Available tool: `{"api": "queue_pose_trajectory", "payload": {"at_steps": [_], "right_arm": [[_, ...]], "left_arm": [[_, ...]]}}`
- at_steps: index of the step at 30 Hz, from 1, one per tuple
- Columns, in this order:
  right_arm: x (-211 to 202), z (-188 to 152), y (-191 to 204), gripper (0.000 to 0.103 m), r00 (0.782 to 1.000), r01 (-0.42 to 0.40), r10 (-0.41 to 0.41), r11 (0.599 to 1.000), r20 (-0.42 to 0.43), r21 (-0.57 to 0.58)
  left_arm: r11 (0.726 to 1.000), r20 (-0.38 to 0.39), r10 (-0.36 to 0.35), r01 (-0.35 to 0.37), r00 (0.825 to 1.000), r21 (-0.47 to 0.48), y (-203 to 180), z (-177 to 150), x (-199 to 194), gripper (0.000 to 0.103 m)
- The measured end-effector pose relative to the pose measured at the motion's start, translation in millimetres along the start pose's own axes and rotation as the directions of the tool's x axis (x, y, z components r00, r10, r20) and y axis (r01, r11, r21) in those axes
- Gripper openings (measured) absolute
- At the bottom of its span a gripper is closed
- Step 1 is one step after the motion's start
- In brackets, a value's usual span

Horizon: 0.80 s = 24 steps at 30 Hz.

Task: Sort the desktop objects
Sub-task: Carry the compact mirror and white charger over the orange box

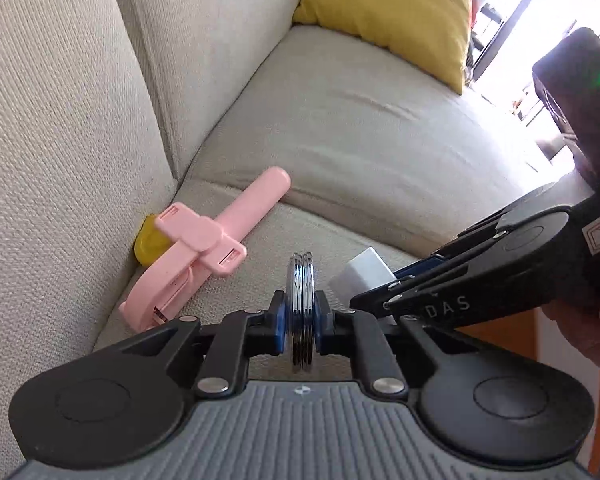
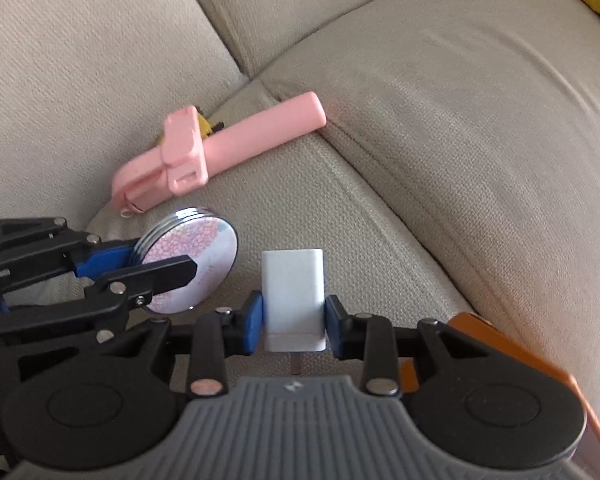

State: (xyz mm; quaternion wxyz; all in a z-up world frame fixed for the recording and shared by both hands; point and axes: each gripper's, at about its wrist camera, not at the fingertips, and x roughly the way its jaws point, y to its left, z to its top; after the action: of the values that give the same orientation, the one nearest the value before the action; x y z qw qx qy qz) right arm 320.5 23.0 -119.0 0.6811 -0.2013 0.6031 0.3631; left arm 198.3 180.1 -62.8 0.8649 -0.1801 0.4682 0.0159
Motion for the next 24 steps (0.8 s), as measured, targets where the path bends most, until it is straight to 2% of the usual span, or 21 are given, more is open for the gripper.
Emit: {"api": "queue_pose_trajectory", "payload": {"at_steps": [6, 13, 16, 18, 21, 22, 24], "right_arm": [[-67, -39, -2, 0.034, 0.987, -0.045, 0.032, 0.996, 0.156, 0.078], [-137, -107, -28, 0.034, 0.957, -0.069, 0.005, 0.975, 0.29, 0.21], [-158, -144, -41, 0.034, 0.94, -0.013, -0.08, 0.964, 0.333, 0.267], [-161, -164, -52, 0.034, 0.933, -0.019, -0.097, 0.949, 0.348, 0.316], [-157, -191, -67, 0.034, 0.934, -0.016, -0.121, 0.926, 0.336, 0.377], [-154, -198, -72, 0.034, 0.936, -0.014, -0.127, 0.919, 0.329, 0.394], [-146, -210, -83, 0.034, 0.938, -0.013, -0.137, 0.904, 0.318, 0.427]], "left_arm": [[0.997, 0.071, -0.064, 0.061, 0.995, 0.047, -29, 2, -46, 0.014], [0.976, 0.124, -0.188, 0.171, 0.974, 0.137, -87, 2, -87, 0.014], [0.958, 0.111, -0.241, 0.218, 0.964, 0.186, -117, -4, -90, 0.014], [0.945, 0.092, -0.268, 0.243, 0.959, 0.219, -138, -9, -90, 0.014], [0.915, 0.016, -0.321, 0.306, 0.947, 0.262, -168, -16, -70, 0.014], [0.908, -0.016, -0.325, 0.317, 0.945, 0.273, -178, -18, -61, 0.014], [0.91, -0.067, -0.272, 0.279, 0.96, 0.306, -197, -23, -38, 0.014]]}}
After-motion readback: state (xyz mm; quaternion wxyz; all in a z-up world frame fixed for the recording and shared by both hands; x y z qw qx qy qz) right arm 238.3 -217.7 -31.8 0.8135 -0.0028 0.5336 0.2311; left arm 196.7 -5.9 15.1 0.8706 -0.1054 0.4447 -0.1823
